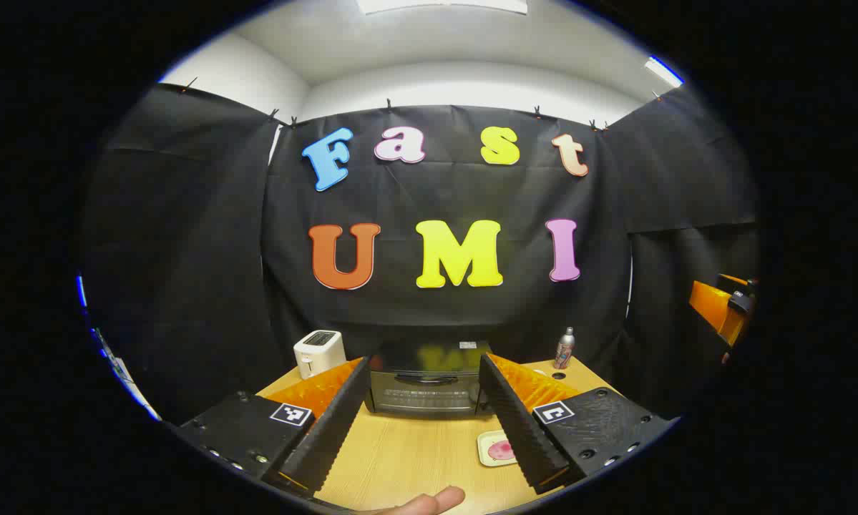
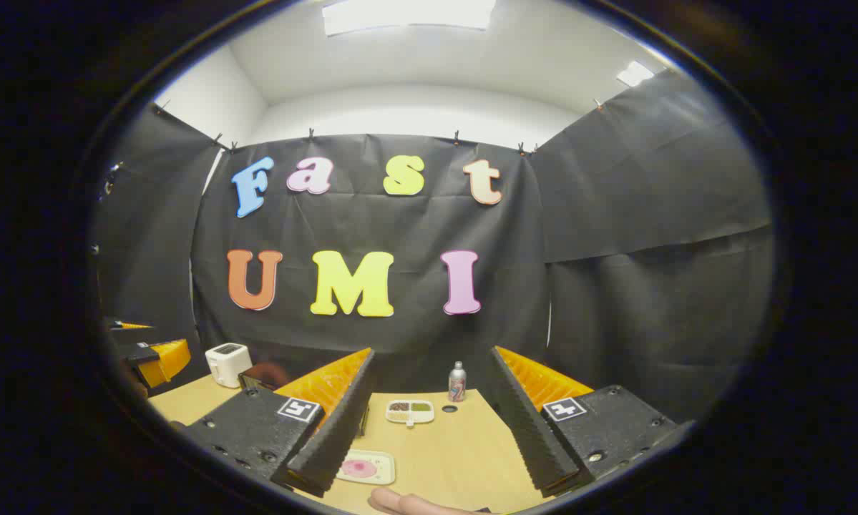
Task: Open the electric oven with the left hand, put the food in, and close the electric oven.
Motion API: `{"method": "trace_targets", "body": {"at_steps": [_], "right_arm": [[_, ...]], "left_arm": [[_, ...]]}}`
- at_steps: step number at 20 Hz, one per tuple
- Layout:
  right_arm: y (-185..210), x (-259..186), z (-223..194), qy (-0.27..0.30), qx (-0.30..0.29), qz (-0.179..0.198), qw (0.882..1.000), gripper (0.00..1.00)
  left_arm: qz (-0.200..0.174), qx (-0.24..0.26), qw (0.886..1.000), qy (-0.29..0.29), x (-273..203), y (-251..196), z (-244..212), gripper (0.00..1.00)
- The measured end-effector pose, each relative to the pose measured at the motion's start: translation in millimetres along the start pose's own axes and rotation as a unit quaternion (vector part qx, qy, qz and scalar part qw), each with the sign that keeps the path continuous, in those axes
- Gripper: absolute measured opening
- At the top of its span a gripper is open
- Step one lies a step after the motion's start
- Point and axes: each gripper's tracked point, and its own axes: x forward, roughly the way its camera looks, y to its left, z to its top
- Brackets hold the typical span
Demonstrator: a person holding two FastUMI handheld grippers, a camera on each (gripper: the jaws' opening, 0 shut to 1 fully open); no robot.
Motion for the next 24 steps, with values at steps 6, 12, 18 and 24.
{"method": "trace_targets", "body": {"at_steps": [6,12,18,24], "right_arm": [[-2,-10,5,-0.012,0.016,0.003,1.0,0.96],[-2,-16,8,-0.02,0.012,0.009,1.0,0.96],[-5,-5,-6,-0.013,0.009,0.012,1.0,0.96],[-6,17,-20,-0.001,0.008,0.026,1.0,0.96]], "left_arm": [[0.026,0.041,0.999,-0.022,-5,26,6,0.96],[0.007,0.025,0.999,-0.026,-17,25,8,0.96],[0.001,0.024,1.0,-0.018,6,22,-4,0.96],[-0.015,0.009,1.0,0.015,75,13,-30,0.96]]}}
